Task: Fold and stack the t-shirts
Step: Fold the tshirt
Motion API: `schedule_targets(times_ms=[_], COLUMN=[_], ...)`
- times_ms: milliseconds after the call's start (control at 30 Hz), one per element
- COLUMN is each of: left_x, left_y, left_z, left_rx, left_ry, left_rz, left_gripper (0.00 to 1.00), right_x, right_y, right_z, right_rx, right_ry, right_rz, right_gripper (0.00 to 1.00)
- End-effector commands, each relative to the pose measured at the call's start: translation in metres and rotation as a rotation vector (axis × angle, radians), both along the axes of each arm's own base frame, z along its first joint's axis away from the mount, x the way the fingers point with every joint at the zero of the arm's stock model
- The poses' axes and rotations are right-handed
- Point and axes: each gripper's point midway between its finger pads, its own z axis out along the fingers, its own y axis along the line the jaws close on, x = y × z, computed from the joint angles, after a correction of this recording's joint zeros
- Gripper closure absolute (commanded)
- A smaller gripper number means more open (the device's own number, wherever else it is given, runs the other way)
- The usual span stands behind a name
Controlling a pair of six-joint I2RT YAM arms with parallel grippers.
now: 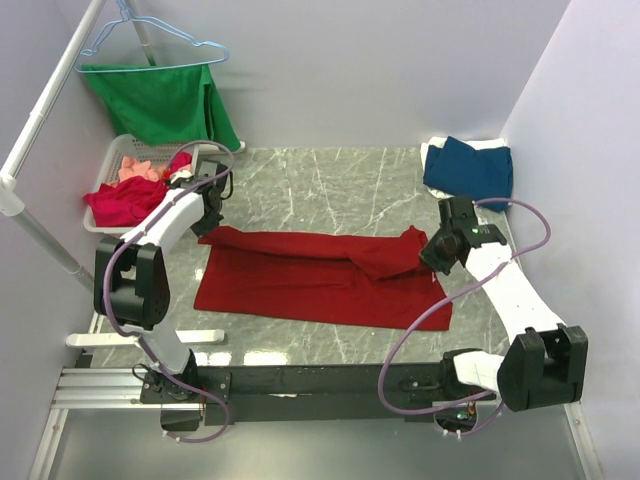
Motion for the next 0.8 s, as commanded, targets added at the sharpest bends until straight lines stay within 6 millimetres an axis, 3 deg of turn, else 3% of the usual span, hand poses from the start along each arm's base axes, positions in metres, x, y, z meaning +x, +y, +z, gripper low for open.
schedule_targets(times_ms=[0, 333, 700, 733, 767], left_x=[-0.005, -0.009, -0.026, -0.027, -0.029], left_y=[0.001, -0.002, -0.010, -0.011, -0.012], left_z=[0.006, 0.005, -0.018, -0.024, -0.028], left_rx=[-0.010, -0.026, -0.056, -0.057, -0.062], left_ry=[-0.020, -0.003, 0.070, 0.091, 0.106], left_rz=[0.021, 0.023, 0.017, 0.013, 0.012], left_gripper=[0.99, 0.99, 0.99, 0.98, 0.90], right_x=[-0.021, -0.049, -0.061, -0.061, -0.060], right_y=[0.000, -0.012, -0.019, -0.019, -0.018], right_z=[-0.006, -0.039, -0.062, -0.063, -0.063], right_rx=[-0.004, -0.063, -0.101, -0.102, -0.099], right_ry=[0.033, 0.142, 0.216, 0.220, 0.222], right_rz=[0.021, 0.011, 0.003, 0.005, 0.008], right_gripper=[1.00, 1.00, 1.00, 1.00, 1.00])
